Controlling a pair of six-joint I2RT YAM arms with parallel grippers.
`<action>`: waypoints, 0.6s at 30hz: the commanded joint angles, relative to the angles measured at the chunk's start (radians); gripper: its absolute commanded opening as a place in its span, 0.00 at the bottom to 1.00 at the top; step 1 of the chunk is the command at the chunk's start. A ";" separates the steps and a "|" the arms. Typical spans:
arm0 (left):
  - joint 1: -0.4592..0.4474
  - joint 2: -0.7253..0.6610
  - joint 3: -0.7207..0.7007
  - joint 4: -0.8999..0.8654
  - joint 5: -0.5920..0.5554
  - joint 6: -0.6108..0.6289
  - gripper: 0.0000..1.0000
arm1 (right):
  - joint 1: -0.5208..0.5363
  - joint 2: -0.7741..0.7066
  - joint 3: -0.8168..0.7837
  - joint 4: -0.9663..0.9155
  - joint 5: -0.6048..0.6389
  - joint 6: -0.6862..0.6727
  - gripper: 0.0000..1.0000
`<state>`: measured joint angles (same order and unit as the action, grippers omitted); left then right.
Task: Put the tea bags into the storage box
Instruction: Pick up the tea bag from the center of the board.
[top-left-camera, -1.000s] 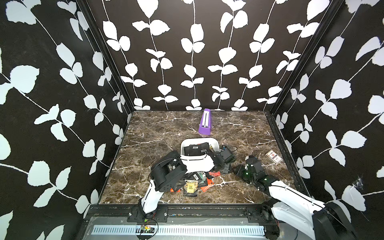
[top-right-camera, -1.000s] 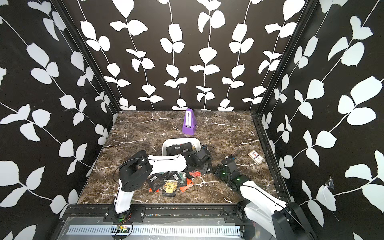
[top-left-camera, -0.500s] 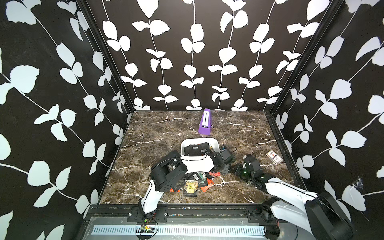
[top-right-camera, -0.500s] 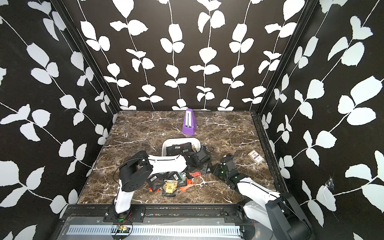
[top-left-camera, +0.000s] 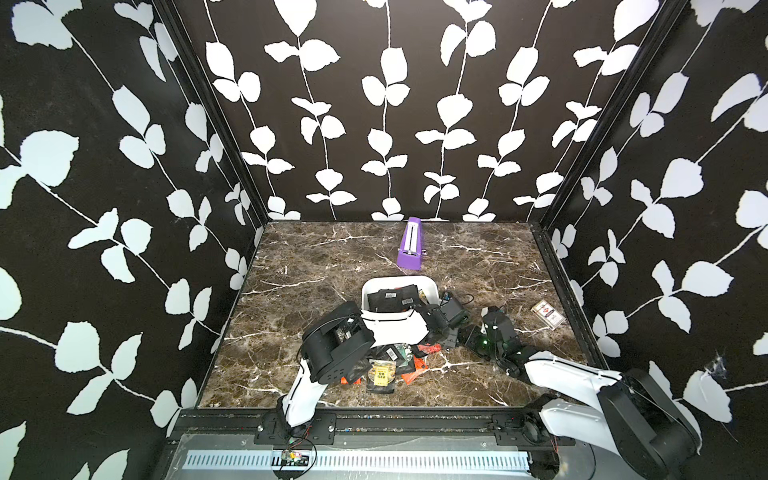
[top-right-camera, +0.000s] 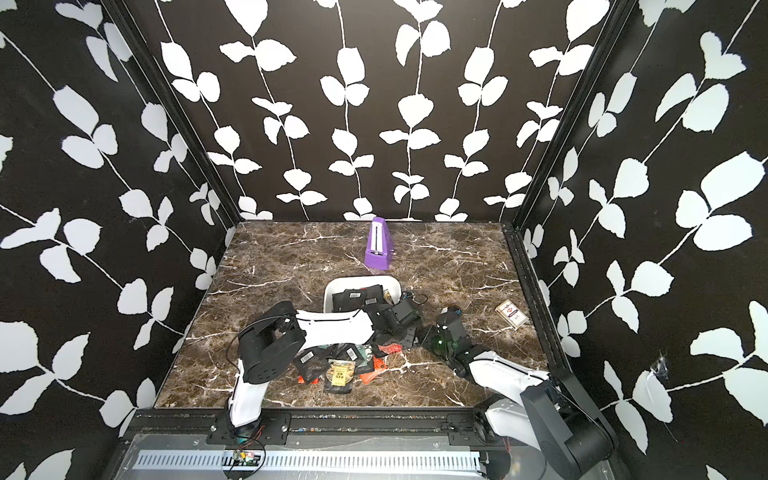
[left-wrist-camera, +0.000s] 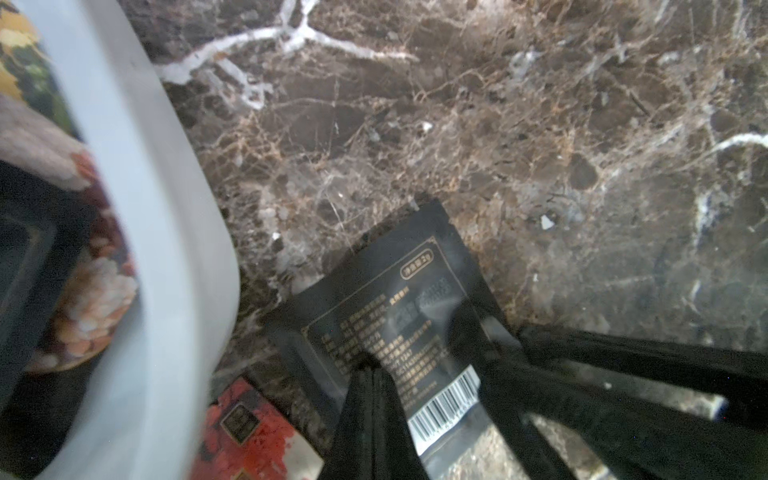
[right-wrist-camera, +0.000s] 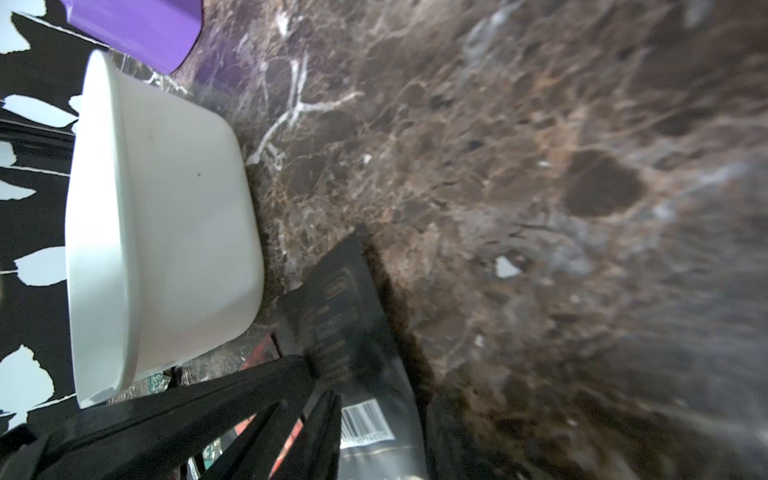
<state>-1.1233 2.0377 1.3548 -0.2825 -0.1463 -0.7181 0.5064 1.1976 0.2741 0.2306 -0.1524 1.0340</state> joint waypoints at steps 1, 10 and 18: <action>-0.003 0.022 -0.041 -0.061 0.010 -0.004 0.04 | 0.024 0.035 0.008 -0.028 0.012 0.015 0.32; -0.003 0.021 -0.035 -0.062 0.017 0.002 0.04 | 0.033 0.029 0.013 -0.051 0.030 0.007 0.09; -0.004 -0.099 -0.010 -0.029 0.091 0.035 0.05 | 0.032 -0.108 0.080 -0.274 0.097 -0.078 0.00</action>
<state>-1.1248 2.0270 1.3525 -0.2825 -0.1070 -0.7082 0.5358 1.1492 0.2943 0.0975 -0.1120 1.0115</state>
